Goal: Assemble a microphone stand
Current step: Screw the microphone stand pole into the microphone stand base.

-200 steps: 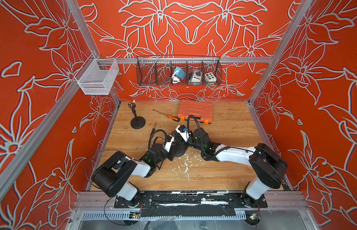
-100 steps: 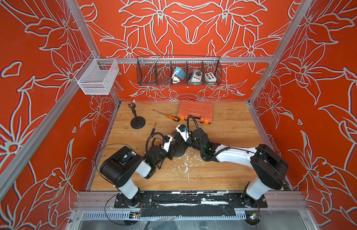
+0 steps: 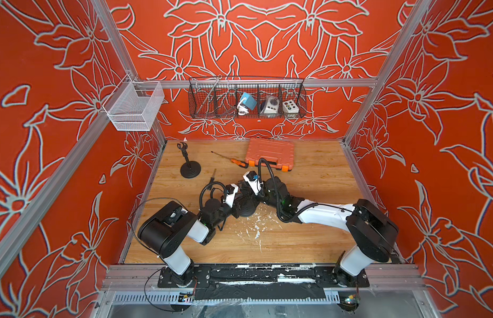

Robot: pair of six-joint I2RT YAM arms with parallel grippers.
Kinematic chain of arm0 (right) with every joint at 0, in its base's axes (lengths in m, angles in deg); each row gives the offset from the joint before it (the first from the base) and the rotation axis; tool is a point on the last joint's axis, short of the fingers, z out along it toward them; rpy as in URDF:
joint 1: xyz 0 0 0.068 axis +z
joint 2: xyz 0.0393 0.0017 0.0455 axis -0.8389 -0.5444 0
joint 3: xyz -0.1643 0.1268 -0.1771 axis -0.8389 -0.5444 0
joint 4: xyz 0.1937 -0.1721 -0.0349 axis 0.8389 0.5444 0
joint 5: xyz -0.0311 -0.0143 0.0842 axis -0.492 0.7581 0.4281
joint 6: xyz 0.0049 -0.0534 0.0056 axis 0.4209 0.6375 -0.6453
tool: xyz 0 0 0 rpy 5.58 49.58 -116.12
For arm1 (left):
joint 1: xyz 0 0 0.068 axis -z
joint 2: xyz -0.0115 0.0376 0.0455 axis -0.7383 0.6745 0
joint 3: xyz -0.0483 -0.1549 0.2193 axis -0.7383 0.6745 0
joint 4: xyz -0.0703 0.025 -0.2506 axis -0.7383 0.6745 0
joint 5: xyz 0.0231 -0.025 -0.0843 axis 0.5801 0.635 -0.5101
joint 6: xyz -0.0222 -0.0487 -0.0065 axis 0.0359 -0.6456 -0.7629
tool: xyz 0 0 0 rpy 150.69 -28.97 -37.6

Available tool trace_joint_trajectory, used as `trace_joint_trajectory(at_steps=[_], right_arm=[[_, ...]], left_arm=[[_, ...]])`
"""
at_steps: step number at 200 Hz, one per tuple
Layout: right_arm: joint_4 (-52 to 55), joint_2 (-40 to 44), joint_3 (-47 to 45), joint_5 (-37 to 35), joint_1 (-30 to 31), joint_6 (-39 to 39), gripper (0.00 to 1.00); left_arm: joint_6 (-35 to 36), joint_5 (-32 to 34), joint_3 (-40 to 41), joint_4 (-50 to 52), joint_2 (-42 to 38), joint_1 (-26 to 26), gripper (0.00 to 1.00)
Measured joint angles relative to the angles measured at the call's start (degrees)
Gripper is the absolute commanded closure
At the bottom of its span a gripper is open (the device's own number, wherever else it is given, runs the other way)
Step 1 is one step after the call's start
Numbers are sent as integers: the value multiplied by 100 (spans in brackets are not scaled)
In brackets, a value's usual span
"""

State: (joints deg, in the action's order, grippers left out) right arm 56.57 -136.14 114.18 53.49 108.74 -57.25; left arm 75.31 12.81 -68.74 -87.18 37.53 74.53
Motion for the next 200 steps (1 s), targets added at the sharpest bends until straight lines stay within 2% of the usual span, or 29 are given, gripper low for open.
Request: trace_joint_trajectory(at_steps=[52, 74, 92, 116, 161, 178, 200], right_arm=[[-24, -9, -4, 35, -11, -127, 100], [-39, -15, -4, 44, -33, -179, 100], [-63, -24, -4, 26, -33, -199, 91], [-66, -24, -7, 11, -33, -199, 67], [203, 168, -245, 181, -57, 0, 36], [358, 380, -343, 612, -166, 293, 31], [590, 549, -564, 1412, -448, 518, 30]], left_arm=[[7, -74, -170, -46, 179, 2, 75], [35, -105, -229, -105, 297, 2, 79], [175, -109, -229, -166, 328, 2, 84], [280, -118, -229, -181, 334, 4, 88], [289, -55, -94, -374, 343, -22, 92], [275, -55, -63, -435, 345, -26, 92], [260, -55, -52, -479, 365, -26, 92]])
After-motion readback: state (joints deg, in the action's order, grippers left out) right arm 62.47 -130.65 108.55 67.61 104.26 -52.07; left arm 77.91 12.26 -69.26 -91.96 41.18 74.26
